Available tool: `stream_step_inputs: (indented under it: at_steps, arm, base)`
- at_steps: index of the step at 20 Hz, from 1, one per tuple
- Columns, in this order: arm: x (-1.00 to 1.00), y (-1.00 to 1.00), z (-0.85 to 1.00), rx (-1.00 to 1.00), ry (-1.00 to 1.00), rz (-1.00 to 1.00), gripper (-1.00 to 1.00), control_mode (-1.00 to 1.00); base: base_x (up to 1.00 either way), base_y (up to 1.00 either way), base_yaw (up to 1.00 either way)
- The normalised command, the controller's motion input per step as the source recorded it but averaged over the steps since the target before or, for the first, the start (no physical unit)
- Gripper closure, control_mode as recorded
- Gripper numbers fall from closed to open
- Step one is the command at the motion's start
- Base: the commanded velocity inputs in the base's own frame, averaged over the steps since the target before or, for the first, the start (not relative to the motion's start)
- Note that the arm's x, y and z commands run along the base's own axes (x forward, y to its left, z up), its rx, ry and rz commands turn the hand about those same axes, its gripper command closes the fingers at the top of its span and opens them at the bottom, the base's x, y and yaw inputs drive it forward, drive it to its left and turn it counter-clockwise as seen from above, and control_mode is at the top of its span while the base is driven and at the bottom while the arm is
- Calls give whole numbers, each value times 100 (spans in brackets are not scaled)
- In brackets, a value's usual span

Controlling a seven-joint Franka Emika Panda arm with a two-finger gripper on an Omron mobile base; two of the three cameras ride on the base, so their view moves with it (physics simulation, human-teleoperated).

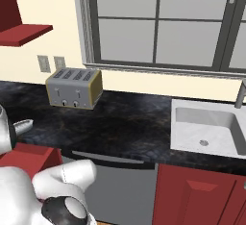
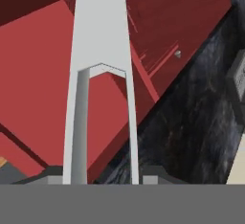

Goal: Take the tongs from the drawer on the left and place them on the dining counter next to the tray containing the hot dog.

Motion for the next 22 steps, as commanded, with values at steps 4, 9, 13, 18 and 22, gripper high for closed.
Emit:
stream_step_inputs:
  at_steps: [4, 9, 13, 18, 22]
  arm:
    - [0, -64, 64, 10, 0, 0, 100, -100]
    - [0, -69, 67, 9, 2, 0, 100, -100]
    - [0, -66, 67, 7, 5, 0, 100, -100]
    - [4, -61, 68, 7, 9, 0, 100, -100]
    - [4, -46, 68, 4, 17, 0, 100, -100]
  base:
    - [0, 0, 0]
    - [0, 0, 0]
    - [0, 0, 0]
    - [0, 0, 0]
    - [0, 0, 0]
